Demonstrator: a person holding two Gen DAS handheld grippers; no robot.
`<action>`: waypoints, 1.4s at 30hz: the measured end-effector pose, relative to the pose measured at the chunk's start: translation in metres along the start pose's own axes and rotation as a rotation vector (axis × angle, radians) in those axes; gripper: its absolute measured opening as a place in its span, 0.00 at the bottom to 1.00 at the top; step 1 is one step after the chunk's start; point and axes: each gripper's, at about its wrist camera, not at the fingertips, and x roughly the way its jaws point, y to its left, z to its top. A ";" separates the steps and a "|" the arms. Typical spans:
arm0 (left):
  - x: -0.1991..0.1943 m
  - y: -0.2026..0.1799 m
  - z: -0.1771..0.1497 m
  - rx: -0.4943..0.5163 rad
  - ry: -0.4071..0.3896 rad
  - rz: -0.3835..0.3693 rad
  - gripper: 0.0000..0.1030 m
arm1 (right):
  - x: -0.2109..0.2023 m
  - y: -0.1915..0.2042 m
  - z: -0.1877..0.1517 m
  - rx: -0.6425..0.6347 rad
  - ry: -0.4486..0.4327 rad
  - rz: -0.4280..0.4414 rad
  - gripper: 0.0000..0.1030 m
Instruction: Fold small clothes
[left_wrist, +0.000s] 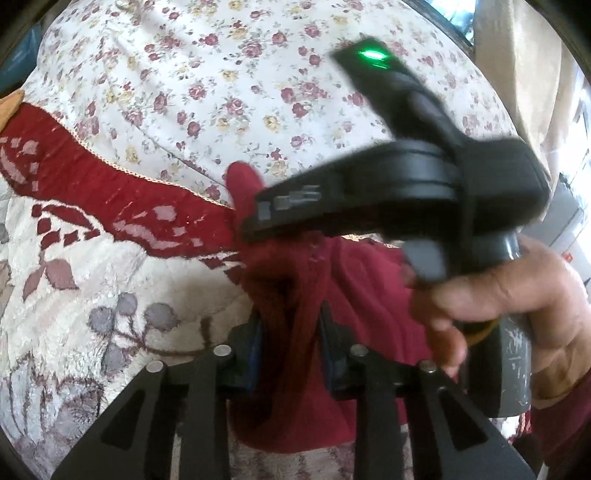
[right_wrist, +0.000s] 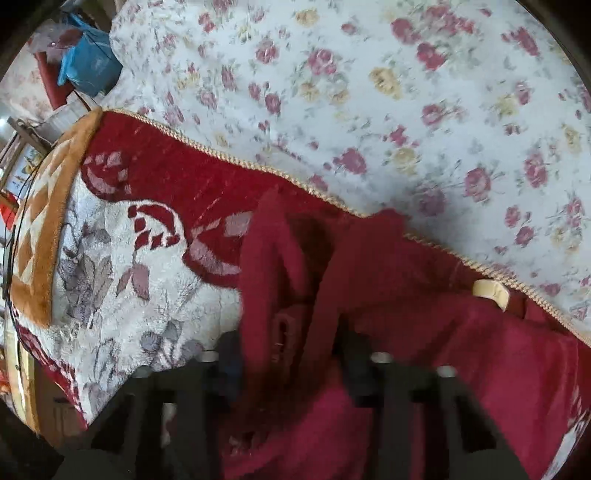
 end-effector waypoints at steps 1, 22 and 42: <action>0.000 0.000 0.000 0.002 -0.001 0.007 0.45 | -0.003 -0.003 -0.001 0.004 -0.008 0.004 0.33; -0.013 -0.065 -0.004 0.057 0.033 -0.028 0.17 | -0.091 -0.059 -0.028 0.072 -0.143 0.066 0.26; 0.100 -0.230 -0.043 0.252 0.265 -0.094 0.22 | -0.103 -0.253 -0.124 0.371 -0.106 -0.080 0.25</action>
